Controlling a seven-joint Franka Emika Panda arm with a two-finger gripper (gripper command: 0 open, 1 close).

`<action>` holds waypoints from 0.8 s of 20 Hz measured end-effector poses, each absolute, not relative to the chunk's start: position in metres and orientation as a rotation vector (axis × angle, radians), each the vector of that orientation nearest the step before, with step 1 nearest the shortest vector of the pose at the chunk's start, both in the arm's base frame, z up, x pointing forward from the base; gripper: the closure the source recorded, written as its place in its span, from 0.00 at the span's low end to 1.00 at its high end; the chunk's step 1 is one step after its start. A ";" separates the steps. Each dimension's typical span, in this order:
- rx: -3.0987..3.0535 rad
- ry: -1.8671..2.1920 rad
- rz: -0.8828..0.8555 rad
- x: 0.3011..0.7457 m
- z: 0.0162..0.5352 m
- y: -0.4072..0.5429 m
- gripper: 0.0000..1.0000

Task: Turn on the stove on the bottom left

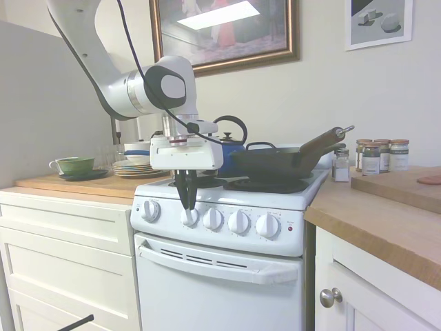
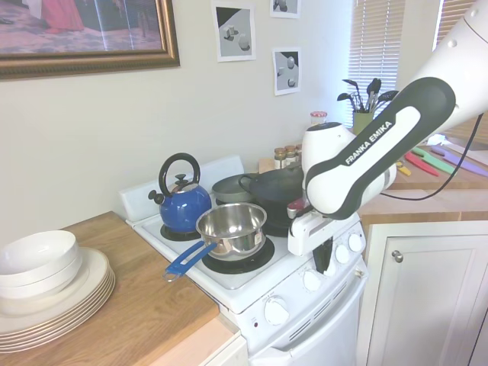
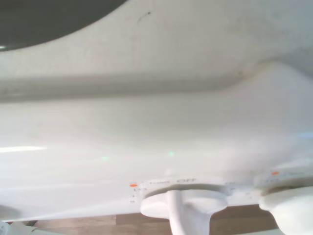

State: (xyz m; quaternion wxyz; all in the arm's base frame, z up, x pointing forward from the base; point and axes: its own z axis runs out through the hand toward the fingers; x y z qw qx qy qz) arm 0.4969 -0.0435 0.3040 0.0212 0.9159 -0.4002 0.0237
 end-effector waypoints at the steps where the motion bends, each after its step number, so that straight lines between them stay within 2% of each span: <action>1: 2.840 -1.236 0.076 0.497 0.304 -0.043 1.00; 16: 2.843 -1.214 0.078 0.502 0.303 -0.029 1.00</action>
